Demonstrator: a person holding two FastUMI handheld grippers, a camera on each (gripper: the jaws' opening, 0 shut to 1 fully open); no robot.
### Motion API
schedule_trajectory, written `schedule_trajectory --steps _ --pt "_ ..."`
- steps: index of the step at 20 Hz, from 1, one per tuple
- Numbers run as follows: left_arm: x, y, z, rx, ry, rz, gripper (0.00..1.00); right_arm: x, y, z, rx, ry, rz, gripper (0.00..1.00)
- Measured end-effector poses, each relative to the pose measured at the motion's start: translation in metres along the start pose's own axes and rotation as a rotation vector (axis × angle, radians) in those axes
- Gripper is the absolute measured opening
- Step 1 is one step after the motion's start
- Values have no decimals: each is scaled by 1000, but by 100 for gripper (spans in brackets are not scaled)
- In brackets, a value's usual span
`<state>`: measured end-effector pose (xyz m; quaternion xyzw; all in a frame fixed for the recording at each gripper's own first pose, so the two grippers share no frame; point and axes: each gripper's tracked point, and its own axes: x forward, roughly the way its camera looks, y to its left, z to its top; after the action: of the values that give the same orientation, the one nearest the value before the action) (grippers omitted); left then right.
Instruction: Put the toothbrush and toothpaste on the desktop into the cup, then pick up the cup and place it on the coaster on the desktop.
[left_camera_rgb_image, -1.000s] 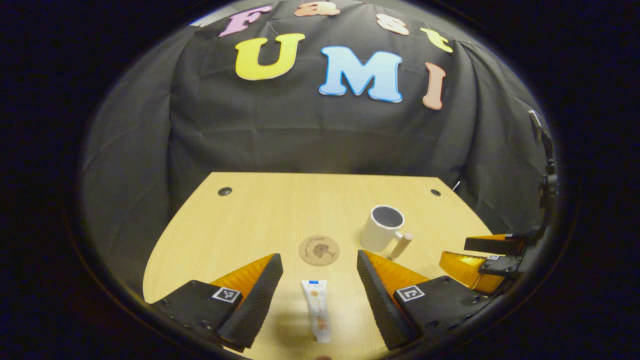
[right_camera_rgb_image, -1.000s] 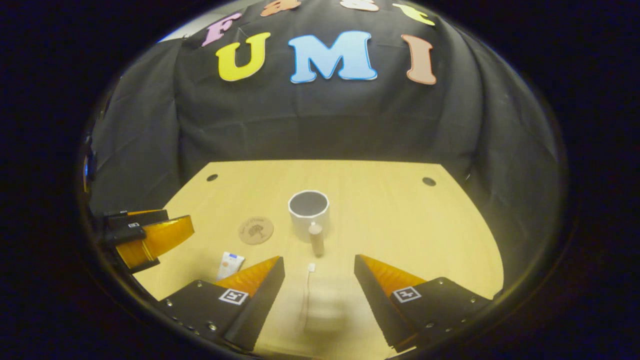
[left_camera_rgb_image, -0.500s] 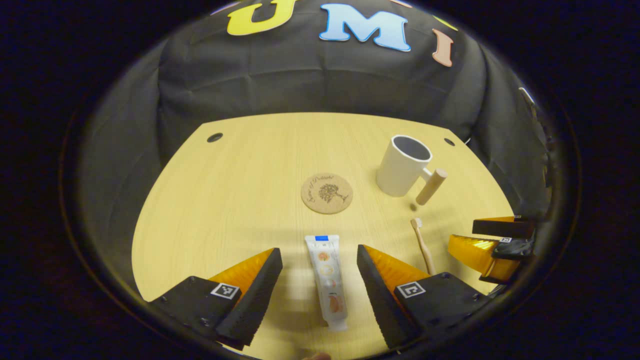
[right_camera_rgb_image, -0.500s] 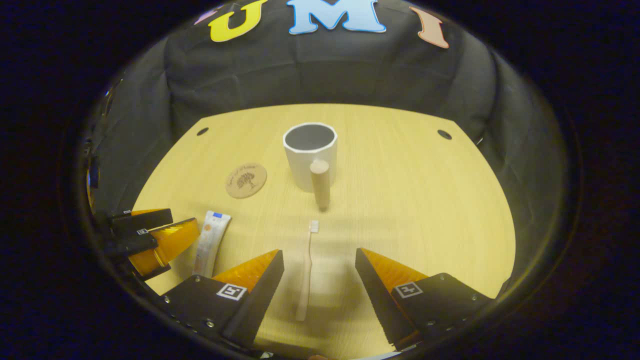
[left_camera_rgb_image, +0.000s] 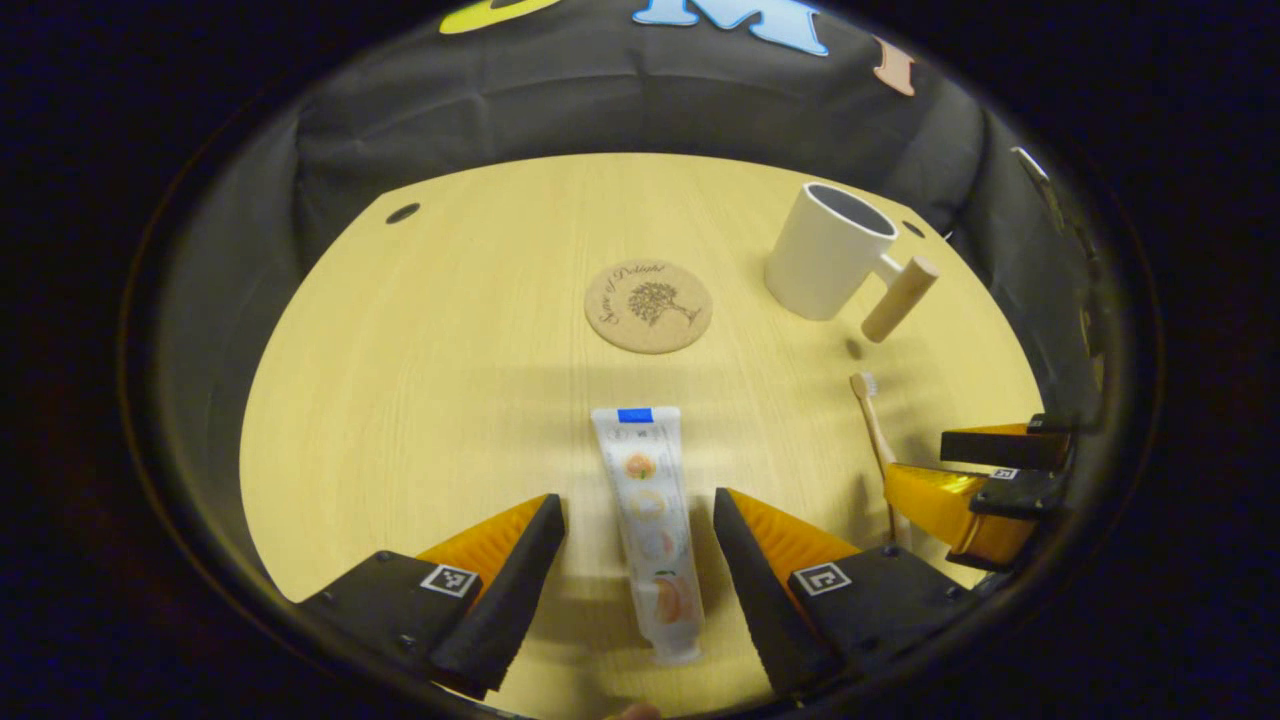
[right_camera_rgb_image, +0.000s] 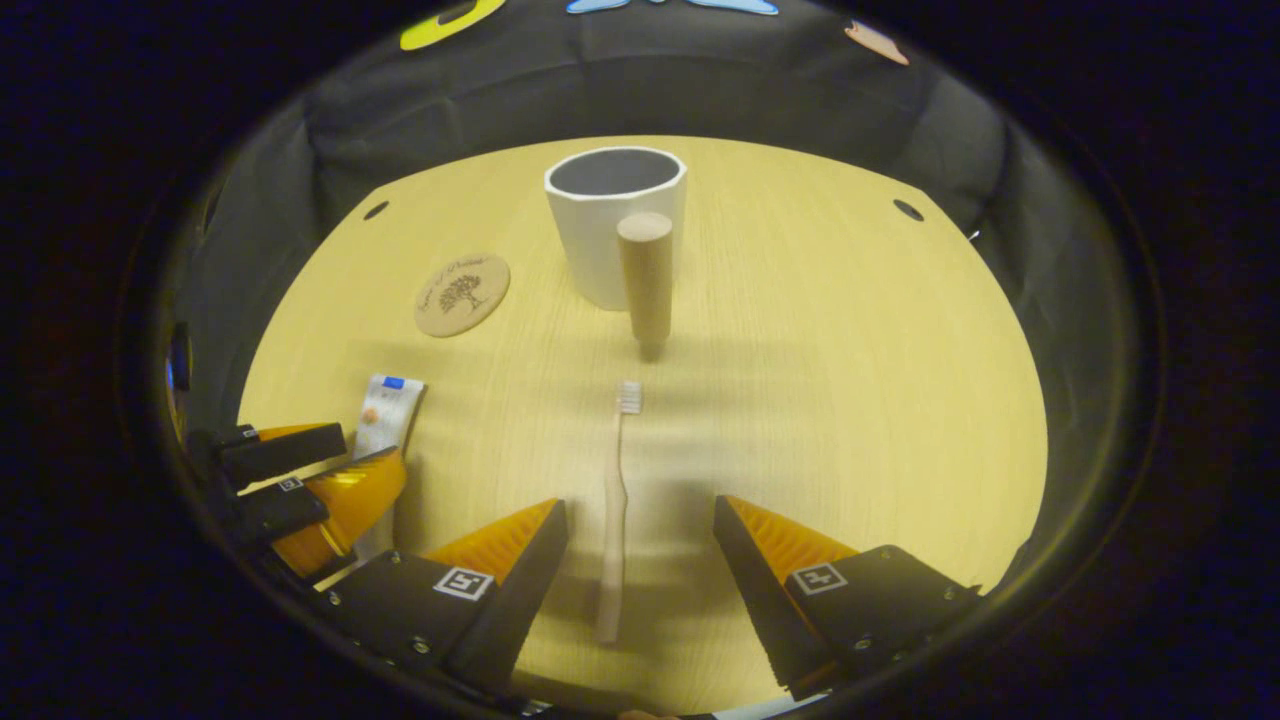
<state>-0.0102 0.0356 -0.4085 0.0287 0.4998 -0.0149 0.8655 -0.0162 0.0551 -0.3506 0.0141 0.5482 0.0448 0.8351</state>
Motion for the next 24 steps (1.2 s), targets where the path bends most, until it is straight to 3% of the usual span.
schedule_trajectory --steps 14,15,17,19,20,21,23,24 --pt "9 9 -2 0 23 69 94 11 -4 -10 -1 63 -30 94" --pt "8 8 0 5 25 64 89 10 -5 -9 -4 69 -31 83" --pt "9 6 -1 12 31 66 75 13 -5 -10 -6 79 -29 79" --pt "10 5 0 17 36 62 71 10 -4 -11 -1 95 -27 49" --pt "9 4 1 17 36 64 72 9 -5 -12 -9 107 -25 49" --pt "10 3 1 25 41 65 64 8 -7 -10 -4 105 -38 49" --pt "9 2 2 30 47 71 50 2 -5 -10 20 119 -39 11" --pt "11 3 1 30 51 72 43 12 -5 -9 30 114 -34 11"
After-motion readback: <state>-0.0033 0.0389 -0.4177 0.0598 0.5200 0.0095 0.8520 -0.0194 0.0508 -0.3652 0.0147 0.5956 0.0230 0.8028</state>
